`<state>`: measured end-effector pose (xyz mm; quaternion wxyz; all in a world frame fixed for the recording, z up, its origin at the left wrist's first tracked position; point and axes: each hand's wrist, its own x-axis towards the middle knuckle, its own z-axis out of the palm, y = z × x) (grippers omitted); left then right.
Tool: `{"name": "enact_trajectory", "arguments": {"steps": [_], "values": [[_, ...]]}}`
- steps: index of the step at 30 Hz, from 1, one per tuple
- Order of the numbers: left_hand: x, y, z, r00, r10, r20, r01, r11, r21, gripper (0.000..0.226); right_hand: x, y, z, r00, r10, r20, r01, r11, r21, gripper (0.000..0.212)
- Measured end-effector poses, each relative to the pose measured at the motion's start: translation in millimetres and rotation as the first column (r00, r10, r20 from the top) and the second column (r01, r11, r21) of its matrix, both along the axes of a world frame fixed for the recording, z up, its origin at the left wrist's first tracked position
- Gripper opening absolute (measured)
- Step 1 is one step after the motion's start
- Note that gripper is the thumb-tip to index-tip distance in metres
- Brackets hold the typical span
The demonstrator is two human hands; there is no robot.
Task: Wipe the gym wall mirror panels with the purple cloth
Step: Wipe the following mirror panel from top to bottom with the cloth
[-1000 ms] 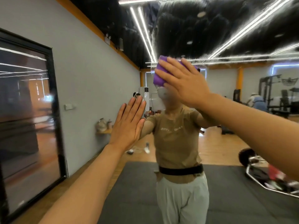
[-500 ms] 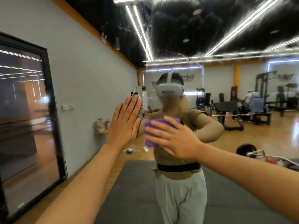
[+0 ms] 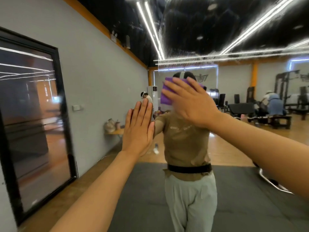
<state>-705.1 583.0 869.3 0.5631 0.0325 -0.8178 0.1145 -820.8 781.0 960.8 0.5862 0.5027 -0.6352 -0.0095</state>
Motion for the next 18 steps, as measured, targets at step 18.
{"name": "enact_trajectory", "arguments": {"steps": [18], "values": [[10.3,-0.1,-102.4,0.985,0.079,0.152,-0.082,0.997,0.014,0.068,3.8,19.1,-253.0,0.999,-0.041,-0.03,0.047,0.976,0.213,0.069]]}}
